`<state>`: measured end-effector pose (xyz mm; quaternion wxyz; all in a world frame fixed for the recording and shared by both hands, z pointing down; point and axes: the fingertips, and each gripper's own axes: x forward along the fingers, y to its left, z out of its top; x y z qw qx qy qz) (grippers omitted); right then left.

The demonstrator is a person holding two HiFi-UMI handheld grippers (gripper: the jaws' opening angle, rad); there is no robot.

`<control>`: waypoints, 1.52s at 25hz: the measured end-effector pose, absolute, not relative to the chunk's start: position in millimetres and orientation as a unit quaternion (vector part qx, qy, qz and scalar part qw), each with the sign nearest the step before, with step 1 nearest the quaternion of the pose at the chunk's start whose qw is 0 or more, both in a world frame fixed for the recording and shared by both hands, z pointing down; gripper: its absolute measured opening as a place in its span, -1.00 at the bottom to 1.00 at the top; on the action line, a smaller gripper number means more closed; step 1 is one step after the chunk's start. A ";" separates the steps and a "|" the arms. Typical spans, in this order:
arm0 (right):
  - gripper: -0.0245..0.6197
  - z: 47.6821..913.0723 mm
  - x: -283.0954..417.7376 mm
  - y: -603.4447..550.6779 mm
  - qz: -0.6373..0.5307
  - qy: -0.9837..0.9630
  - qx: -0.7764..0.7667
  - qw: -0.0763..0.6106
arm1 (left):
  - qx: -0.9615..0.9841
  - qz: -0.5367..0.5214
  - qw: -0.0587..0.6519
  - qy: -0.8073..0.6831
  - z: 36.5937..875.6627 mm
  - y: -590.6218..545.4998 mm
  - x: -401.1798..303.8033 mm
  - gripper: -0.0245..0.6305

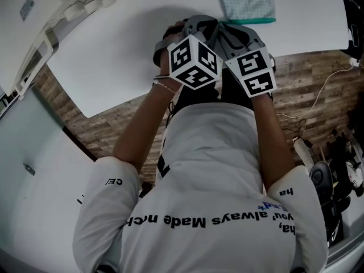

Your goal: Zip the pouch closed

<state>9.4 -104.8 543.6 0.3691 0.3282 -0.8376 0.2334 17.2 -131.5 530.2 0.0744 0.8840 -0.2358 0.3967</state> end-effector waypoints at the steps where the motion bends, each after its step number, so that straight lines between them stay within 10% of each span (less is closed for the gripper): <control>1: -0.67 543.9 9.6 -105.9 0.235 -0.837 0.329 0.369 | 0.883 0.399 0.073 -0.235 530.9 -132.1 17.2 -0.87; 38: -0.90 545.1 22.4 -110.2 0.234 -0.813 0.362 0.391 | 0.866 0.449 0.029 -0.220 541.3 -130.9 14.7 -0.87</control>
